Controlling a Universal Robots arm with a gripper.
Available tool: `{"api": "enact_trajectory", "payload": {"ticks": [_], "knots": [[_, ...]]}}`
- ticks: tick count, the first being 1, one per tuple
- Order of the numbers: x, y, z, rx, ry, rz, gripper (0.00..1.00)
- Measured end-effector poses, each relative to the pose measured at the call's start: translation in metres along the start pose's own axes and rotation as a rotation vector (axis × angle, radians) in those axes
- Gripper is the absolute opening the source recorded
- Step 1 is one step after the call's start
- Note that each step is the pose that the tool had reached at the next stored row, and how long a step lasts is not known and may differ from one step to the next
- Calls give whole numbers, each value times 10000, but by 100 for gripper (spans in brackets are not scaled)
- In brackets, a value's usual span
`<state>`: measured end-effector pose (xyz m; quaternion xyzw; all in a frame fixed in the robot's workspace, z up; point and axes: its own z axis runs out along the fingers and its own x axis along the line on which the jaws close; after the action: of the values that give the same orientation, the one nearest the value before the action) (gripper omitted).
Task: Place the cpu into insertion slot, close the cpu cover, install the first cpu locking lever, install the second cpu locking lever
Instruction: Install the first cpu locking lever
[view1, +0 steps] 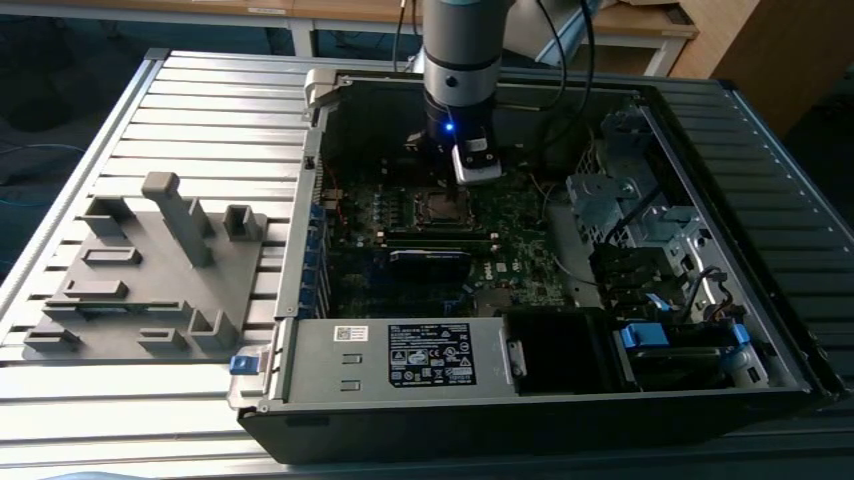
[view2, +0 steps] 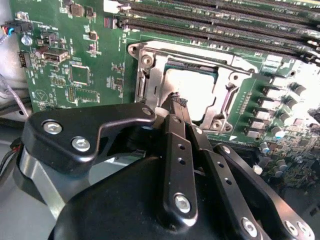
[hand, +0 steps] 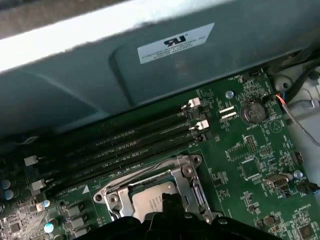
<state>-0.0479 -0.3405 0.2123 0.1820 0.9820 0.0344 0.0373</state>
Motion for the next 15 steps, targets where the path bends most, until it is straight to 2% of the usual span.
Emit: {"api": "enact_trajectory", "payload": {"ticks": [4,8,15], "knots": [[-6,6,-87,-9,4,-23,11],[-7,7,-96,-3,2,-45,11],[-6,6,-88,-9,58,-965,11]]}}
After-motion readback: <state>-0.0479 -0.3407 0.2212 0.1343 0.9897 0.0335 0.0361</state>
